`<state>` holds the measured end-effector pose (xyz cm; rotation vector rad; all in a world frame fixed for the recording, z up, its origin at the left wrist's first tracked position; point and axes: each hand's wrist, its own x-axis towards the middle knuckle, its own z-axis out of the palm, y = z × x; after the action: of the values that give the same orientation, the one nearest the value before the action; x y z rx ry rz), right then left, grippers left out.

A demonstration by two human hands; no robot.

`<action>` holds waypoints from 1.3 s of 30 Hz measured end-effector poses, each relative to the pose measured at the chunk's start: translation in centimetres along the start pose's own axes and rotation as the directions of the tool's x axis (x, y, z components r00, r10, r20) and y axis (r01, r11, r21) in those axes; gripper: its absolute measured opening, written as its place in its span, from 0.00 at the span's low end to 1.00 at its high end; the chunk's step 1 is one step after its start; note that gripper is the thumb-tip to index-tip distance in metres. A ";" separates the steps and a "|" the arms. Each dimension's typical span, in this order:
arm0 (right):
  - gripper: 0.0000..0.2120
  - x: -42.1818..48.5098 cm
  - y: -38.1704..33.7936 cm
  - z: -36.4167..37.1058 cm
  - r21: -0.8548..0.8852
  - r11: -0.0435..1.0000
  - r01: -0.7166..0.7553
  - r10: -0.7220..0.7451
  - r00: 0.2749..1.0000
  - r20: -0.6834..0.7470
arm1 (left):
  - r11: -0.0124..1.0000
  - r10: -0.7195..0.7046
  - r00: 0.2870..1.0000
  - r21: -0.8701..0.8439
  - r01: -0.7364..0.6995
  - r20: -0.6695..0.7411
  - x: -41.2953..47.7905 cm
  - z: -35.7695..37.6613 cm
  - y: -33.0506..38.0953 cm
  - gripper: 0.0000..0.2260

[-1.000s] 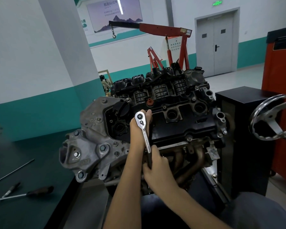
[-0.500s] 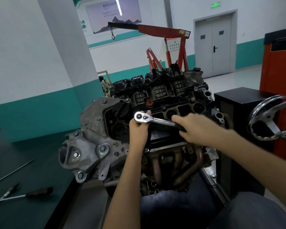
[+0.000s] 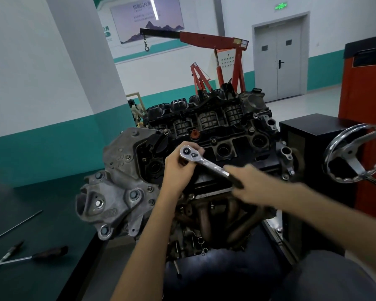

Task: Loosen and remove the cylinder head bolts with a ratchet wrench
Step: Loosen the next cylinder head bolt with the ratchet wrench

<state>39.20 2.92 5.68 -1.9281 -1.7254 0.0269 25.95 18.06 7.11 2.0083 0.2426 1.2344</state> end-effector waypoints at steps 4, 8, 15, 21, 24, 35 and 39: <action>0.17 2.8 1.4 -6.0 -0.400 0.909 0.112 -0.090 0.993 0.075 | 0.999 -0.042 0.997 0.033 0.040 0.071 0.6 -0.2 0.3 0.12; 0.10 1.4 0.8 -2.9 -0.258 0.965 0.048 -0.055 0.998 -0.020 | 0.983 -0.170 0.977 -0.091 0.159 -0.129 -0.6 1.2 -0.1 0.13; 0.11 -1.2 -6.9 10.4 0.523 0.846 -0.100 0.282 0.918 -0.280 | 0.964 -0.176 0.958 -0.236 0.122 -0.224 -0.5 2.8 0.8 0.12; 0.12 -1.4 -5.6 7.9 0.430 0.899 -0.086 0.184 0.964 -0.191 | 0.984 -0.144 0.977 -0.131 0.123 -0.158 -0.4 1.9 0.1 0.16; 0.12 -1.1 -1.3 1.5 0.154 0.987 -0.036 0.045 0.997 -0.057 | 0.988 -0.146 0.987 -0.066 0.142 -0.065 0.6 1.5 0.3 0.17; 0.13 -1.9 -2.4 3.8 0.190 0.979 -0.069 0.105 0.977 -0.188 | 0.976 -0.177 0.959 -0.166 0.142 -0.219 0.0 2.6 0.0 0.16; 0.14 -0.8 -8.4 11.3 0.511 0.853 -0.108 0.278 0.922 -0.268 | 0.984 -0.173 0.953 -0.087 0.156 -0.250 0.2 2.5 -0.2 0.18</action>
<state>27.23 6.76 -0.80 -1.6056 -1.1527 0.1845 28.12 17.05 6.53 1.7317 0.4791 1.3750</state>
